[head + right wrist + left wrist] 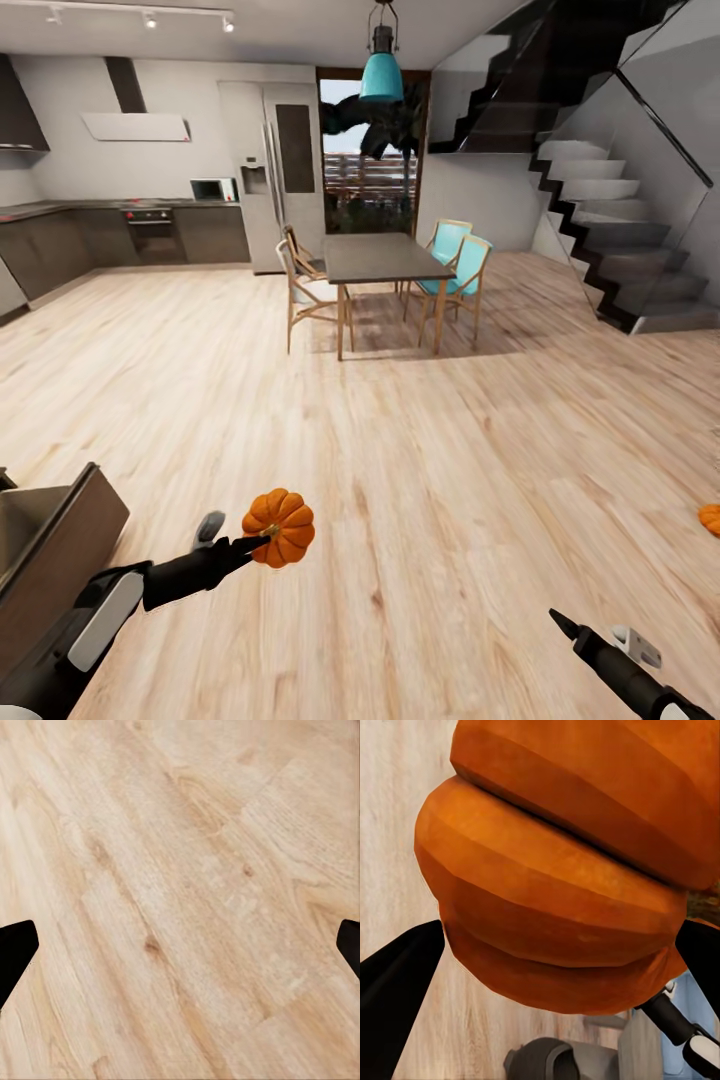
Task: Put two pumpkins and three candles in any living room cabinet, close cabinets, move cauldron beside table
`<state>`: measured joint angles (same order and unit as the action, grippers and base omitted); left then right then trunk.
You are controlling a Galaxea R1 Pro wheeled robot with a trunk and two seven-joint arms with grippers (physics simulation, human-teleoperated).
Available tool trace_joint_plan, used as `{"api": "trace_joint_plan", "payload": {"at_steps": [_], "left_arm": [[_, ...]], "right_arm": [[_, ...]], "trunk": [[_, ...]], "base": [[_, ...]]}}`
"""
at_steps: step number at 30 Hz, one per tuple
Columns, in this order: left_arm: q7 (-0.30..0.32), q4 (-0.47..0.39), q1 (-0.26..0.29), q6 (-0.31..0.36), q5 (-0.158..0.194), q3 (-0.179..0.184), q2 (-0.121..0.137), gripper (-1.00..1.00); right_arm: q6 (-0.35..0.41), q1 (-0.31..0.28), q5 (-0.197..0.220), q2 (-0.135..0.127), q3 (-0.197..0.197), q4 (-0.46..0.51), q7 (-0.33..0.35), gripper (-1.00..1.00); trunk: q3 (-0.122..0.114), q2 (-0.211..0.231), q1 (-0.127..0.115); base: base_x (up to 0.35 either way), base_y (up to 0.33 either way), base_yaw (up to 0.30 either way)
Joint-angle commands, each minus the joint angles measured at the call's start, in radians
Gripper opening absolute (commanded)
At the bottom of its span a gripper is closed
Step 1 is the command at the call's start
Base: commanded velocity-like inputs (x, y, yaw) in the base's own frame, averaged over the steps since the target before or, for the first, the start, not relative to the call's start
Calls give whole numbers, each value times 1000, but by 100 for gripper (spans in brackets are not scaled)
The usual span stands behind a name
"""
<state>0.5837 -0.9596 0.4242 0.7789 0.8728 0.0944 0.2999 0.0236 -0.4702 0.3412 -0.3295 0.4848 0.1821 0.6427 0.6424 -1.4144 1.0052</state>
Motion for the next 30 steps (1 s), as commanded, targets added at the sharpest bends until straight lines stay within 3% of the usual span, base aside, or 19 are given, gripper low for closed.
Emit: {"api": "trace_joint_plan", "payload": {"at_steps": [1,12,30], "left_arm": [[-1,-1,1,8,15,1,1,-100],[-1,-4,1,8,15,-3,1,-100],[-1,-3,1,8,15,-1,1,-100]], "right_arm": [[3,-1,6,0,0,-1,5,100],[3,-1,7,0,0,-1,5,100],[1,-1,7,0,0,-1,3,100]], "trunk": [[1,0,1],[1,0,1],[1,0,1]], "base": [[331,0,-71],[331,0,-50],[331,0,-273]]}}
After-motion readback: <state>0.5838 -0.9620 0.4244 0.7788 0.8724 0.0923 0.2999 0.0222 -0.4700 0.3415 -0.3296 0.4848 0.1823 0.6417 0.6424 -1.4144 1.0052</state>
